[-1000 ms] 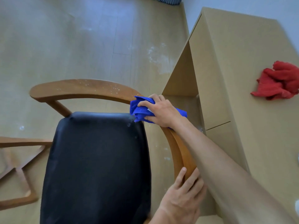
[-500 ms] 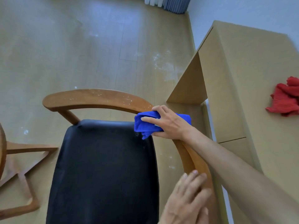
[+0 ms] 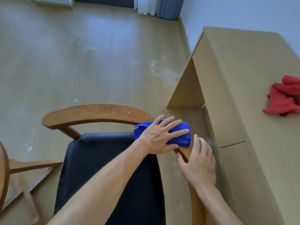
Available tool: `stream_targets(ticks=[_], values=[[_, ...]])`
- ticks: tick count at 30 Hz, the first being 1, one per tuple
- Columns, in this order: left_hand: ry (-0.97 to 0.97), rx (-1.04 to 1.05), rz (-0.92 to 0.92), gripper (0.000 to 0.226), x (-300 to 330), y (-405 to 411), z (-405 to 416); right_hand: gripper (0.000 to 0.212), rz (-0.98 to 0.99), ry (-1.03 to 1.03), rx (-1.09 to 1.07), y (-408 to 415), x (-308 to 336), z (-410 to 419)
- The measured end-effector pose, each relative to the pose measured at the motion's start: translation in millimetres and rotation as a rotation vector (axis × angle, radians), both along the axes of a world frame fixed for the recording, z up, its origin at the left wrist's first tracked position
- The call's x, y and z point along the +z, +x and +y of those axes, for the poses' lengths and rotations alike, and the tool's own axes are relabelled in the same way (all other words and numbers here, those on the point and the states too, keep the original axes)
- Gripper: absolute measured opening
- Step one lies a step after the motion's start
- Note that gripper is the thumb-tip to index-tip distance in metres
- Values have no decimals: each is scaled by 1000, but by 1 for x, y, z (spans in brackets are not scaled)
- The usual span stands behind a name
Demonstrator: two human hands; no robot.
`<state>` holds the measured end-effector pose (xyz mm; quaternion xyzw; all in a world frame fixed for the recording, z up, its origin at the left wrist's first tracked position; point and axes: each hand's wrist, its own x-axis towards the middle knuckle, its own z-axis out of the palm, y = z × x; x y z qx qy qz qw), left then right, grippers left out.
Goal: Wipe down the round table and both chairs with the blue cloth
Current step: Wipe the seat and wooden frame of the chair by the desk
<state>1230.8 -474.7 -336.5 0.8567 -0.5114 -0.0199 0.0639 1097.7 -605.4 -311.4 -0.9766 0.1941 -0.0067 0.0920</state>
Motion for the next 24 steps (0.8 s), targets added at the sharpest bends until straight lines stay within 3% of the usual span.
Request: stream_targets(ticks=[4,7,12,20,24], values=[[-105,98,-157,46,-15,4,-2,73,98,-116,51,3,-8,0],[-189,284,-289,38,-21,21,25,61,157,-175,92,7,-7,-1],[-198,517,-372,40,-26,49,101,71,338,-177,100,21,-8,-2],[-159,1077,-212,43,-19,56,236,68,306,-53,342,101,-28,28],[-200,1273,-180,41,-23,57,232,71,280,-96,350,97,-35,28]])
